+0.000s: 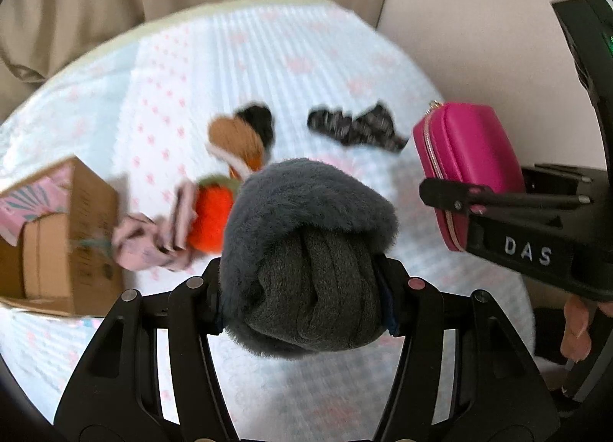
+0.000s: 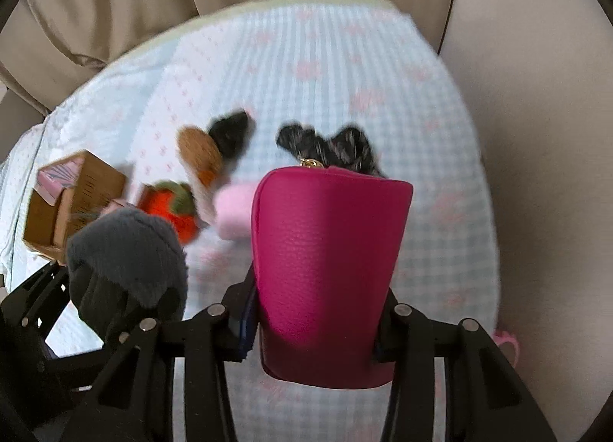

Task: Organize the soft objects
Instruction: 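Carry the grey hat and pink pouch into the box and open both grippers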

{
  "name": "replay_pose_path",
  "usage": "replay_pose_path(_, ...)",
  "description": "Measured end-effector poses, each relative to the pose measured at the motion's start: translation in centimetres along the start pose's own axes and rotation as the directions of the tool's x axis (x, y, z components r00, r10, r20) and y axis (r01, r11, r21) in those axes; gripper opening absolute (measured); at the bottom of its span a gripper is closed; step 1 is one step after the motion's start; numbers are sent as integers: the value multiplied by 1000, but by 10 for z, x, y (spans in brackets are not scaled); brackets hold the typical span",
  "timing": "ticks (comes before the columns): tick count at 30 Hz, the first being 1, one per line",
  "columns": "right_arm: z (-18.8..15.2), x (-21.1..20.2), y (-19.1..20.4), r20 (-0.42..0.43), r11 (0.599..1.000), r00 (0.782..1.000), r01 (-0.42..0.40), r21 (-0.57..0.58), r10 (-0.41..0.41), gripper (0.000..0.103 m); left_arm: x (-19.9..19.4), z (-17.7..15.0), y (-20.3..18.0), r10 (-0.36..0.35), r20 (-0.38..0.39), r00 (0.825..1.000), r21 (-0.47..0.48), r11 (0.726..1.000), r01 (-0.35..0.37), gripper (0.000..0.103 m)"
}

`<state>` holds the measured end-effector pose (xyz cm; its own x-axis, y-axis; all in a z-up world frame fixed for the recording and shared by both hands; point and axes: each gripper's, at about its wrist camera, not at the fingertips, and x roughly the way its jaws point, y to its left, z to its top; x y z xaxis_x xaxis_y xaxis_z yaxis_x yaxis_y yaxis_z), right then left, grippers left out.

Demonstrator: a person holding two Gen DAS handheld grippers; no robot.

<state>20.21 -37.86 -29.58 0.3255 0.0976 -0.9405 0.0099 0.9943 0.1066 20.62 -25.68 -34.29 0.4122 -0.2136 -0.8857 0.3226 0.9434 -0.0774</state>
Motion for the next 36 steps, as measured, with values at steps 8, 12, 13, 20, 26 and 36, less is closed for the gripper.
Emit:
replay_pose_path(8, 10, -99, 40, 105, 999, 994, 17, -29, -14, 41, -105, 29, 27, -18, 124, 992, -61, 998, 26, 54)
replay_pose_path(12, 15, -139, 77, 153, 999, 988, 10, -38, -4, 41, -151, 35, 58, -7, 178, 984, -91, 996, 24, 54)
replay_pose_path(13, 15, -144, 87, 162, 999, 987, 7, -40, -1, 41, -166, 34, 71, -4, 198, 980, -99, 995, 24, 54)
replay_pose_path(20, 23, -169, 184, 201, 997, 979, -29, -72, 43, 41, -223, 27, 156, 31, 241, 970, -123, 992, -1, 54)
replay_pose_path(26, 34, -149, 271, 182, 994, 980, -72, -85, 86, 41, -244, 17, 254, 55, 207, 977, -164, 986, -21, 54)
replay_pose_path(36, 57, -60, 376, 46, 992, 995, -86, -92, 91, 41, -193, 3, 394, 72, 59, 996, -192, 979, -60, 54)
